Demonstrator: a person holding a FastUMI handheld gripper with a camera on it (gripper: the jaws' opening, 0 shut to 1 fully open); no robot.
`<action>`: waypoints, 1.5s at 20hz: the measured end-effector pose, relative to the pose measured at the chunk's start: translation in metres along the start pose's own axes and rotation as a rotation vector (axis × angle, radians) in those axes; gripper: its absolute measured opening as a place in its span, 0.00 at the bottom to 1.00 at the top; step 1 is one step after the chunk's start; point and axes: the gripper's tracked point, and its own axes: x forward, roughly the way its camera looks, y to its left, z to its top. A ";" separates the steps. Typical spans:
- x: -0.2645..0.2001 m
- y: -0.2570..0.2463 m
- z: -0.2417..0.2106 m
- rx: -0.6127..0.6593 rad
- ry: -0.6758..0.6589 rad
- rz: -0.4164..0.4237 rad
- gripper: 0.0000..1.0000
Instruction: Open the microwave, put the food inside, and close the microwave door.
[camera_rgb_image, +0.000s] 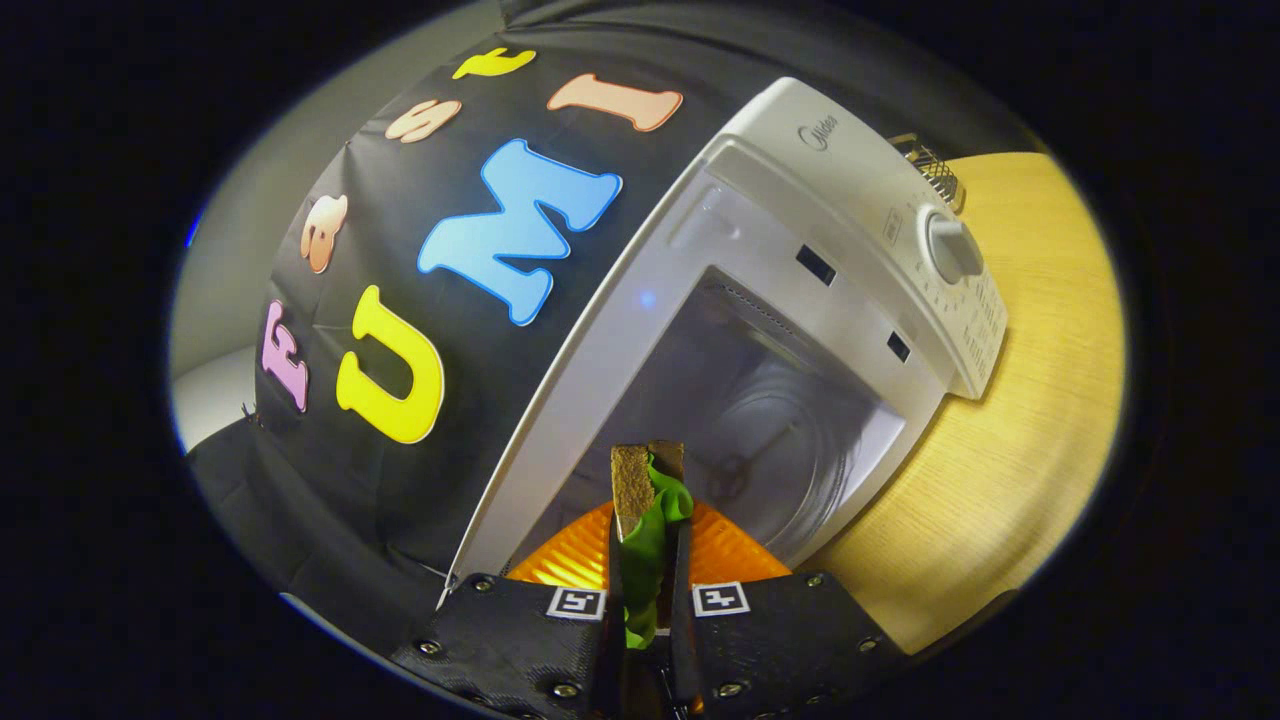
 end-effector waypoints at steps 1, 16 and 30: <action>0.007 -0.002 -0.002 0.011 -0.008 -0.002 0.17; 0.051 -0.061 0.000 -0.029 -0.024 -0.133 0.21; -0.006 -0.052 0.016 -0.379 0.008 -0.203 0.97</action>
